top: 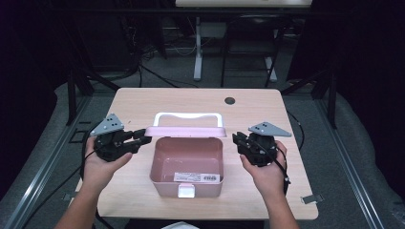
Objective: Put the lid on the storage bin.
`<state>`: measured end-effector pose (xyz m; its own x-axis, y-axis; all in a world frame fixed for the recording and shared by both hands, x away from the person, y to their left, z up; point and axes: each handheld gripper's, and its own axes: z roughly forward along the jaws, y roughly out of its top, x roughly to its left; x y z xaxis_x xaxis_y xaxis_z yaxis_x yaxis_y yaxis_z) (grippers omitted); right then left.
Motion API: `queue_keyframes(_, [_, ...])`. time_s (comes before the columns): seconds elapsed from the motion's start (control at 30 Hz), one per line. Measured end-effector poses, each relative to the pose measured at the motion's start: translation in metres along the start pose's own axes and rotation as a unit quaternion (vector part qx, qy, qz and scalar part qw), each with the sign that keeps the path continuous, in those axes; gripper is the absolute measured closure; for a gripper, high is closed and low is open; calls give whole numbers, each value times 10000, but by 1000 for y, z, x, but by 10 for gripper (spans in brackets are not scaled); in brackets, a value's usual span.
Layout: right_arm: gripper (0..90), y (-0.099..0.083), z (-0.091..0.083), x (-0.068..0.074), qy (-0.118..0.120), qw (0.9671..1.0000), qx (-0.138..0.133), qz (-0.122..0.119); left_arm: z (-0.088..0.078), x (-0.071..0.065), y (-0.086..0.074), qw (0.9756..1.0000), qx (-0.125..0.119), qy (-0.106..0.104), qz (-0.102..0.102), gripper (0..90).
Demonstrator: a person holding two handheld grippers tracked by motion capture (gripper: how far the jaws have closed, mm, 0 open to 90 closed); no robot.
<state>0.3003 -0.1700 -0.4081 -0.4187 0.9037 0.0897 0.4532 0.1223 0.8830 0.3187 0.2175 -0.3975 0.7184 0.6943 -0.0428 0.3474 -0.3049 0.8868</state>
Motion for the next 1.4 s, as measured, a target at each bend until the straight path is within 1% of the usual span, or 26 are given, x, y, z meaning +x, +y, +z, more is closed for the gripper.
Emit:
queue_keyframes(0.03, [783, 1, 0, -3, -5, 10000, -14, 29, -1, -1, -1, 10000, 47, -9, -26, 696])
queue_keyframes(0.1, [781, 2, 0, -4, 3, 10000, -38, 47, -1, -2, -1, 10000, 57, 0, -50, 697])
queue_keyframes(0.17, [774, 4, 1, -9, 36, 9999, -55, 96, -2, -3, -1, 9999, 63, 23, -80, 699])
queue_keyframes(0.2, [774, 4, 1, -9, 36, 9999, -55, 96, -3, -5, -1, 9999, 90, 50, -48, 699])
queue_keyframes(0.27, [772, 6, 2, -12, 70, 9998, -81, 153, -3, -7, -1, 9999, 124, 92, -55, 699])
queue_keyframes(0.3, [772, 8, 3, -14, 123, 9997, -113, 185, -3, -8, -2, 9999, 126, 106, -50, 702])
queue_keyframes(0.4, [772, 10, 6, -14, 149, 9997, -124, 174, -4, -13, -5, 9996, 192, 186, -28, 703])
queue_keyframes(0.5, [771, 10, 9, -15, 173, 9996, -105, 178, -4, -15, -7, 9996, 205, 213, 10, 706])
queue_keyframes(0.7, [752, 11, 20, -16, 280, 9994, -39, 190, -5, -18, -14, 9996, 219, 165, -5, 704])
queue_keyframes(0.9, [744, 11, 23, -18, 335, 9992, -31, 222, -6, -20, -17, 9995, 255, 176, 42, 704])
queue_keyframes(1.07, [729, 11, 24, -19, 358, 9991, -11, 228, -6, -21, -21, 9995, 262, 150, 25, 701])
queue_keyframes(1.13, [724, 11, 25, -19, 380, 9990, -3, 230, -7, -21, -23, 9995, 300, 114, 7, 699])
queue_keyframes(1.27, [718, 11, 28, -18, 432, 9987, 51, 273, -8, -24, -27, 9993, 345, 125, 40, 697])
queue_keyframes(1.4, [708, 11, 30, -15, 484, 9985, 58, 255, -9, -24, -33, 9992, 382, 87, 24, 703])
